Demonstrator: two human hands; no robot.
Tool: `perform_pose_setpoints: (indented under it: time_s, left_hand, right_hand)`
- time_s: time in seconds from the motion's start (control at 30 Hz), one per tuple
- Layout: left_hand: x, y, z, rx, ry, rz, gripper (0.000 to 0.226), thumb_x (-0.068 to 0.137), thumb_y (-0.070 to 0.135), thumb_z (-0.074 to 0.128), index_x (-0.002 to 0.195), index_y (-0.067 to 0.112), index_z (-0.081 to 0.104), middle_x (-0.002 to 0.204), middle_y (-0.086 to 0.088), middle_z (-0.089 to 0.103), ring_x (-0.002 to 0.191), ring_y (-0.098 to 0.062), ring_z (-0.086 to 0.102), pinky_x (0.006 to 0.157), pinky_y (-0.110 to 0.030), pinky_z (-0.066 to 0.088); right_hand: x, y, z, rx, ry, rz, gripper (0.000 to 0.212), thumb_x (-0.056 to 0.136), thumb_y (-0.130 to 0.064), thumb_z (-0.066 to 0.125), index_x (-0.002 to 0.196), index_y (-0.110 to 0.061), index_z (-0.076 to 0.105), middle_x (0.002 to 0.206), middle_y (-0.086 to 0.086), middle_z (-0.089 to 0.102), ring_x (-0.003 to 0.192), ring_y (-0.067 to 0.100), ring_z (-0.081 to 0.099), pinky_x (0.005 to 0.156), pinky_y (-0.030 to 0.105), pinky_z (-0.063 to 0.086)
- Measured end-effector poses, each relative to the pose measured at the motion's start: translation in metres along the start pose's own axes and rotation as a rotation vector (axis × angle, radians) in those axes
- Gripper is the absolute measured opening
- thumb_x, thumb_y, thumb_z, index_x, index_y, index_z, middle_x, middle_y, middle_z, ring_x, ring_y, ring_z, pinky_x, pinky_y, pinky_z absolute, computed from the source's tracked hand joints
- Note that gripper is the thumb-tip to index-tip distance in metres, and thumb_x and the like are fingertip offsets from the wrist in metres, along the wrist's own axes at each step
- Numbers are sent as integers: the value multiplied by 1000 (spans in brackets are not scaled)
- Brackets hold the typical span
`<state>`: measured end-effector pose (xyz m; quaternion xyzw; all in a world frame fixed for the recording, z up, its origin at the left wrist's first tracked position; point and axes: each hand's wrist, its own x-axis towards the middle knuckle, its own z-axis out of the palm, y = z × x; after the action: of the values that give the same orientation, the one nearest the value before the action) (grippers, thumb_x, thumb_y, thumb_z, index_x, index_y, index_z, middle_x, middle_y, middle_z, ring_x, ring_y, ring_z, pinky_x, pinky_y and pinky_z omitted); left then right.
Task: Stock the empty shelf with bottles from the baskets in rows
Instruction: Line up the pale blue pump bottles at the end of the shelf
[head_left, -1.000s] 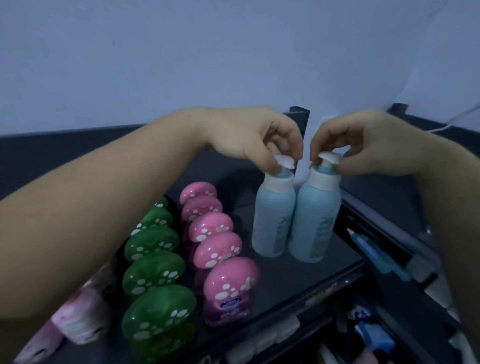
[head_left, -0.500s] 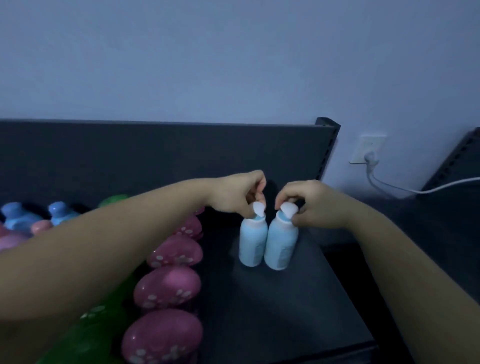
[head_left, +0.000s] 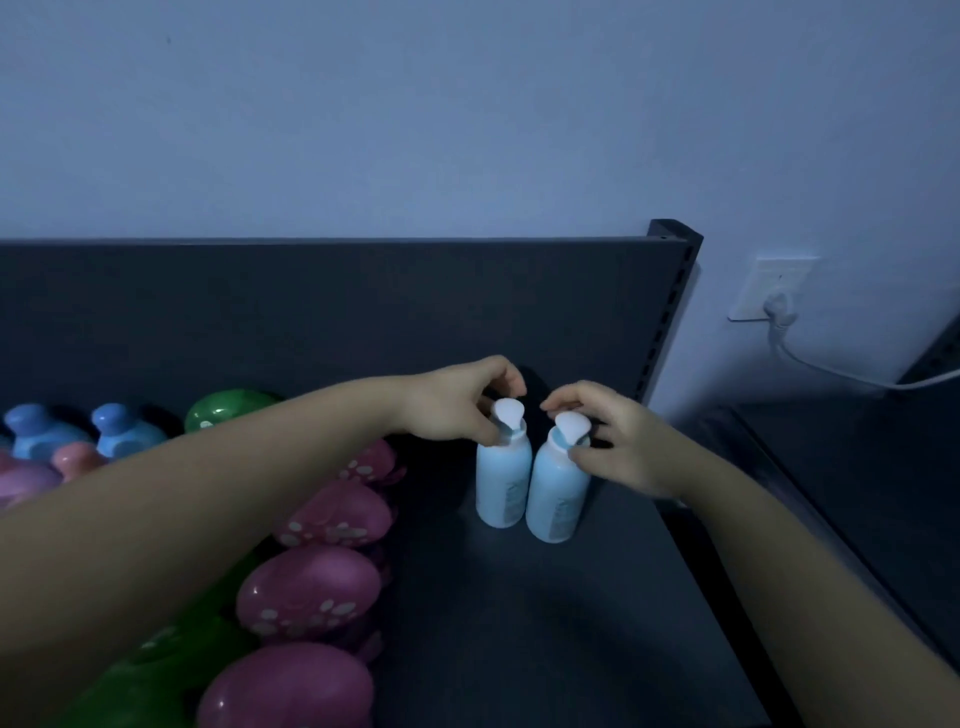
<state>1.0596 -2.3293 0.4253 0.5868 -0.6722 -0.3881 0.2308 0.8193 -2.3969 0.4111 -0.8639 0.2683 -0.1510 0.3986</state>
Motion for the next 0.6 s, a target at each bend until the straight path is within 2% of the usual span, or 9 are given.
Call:
perform_pose_setpoints:
  time_s: [0.07,0.13,0.27,0.43,0.6]
  left_hand:
    - [-4,-4,6,34,-12,-68,64,76,13,75,128,24,40,120,1,56,108,-15,61,90,-37,56]
    - [-5,-7,12,141,10,-111,69,74,20,81,128,24,37,116,1,59,104,-17,63,86,-37,57]
    - [-4,-18,26,339,111,-92,63,69,35,86,110,19,42,98,7,57,87,-11,57,70,-24,46]
    - [-4,-20,13,394,180,-82,55,66,33,88,105,19,52,97,7,59,89,-13,59,74,-26,49]
    - [-3,-22,18,420,243,-130,56,67,35,87,109,18,53,101,6,62,92,-15,60,79,-30,51]
  right_hand:
    - [-8,10,7,36,-22,57,66,82,-14,71,133,-44,41,127,-17,50,119,1,52,102,33,47]
    - [-10,19,22,27,-8,134,79,76,-25,79,134,-50,31,128,-21,48,116,-2,52,98,31,49]
    - [-3,28,53,30,116,181,71,66,-34,86,121,-46,43,116,-22,57,106,-2,59,86,25,52]
    - [9,38,52,1,236,187,68,64,-34,89,118,-44,48,113,-17,48,105,2,53,94,30,47]
    - [20,49,49,22,214,171,70,68,-30,86,123,-49,46,120,-20,56,112,3,55,97,34,49]
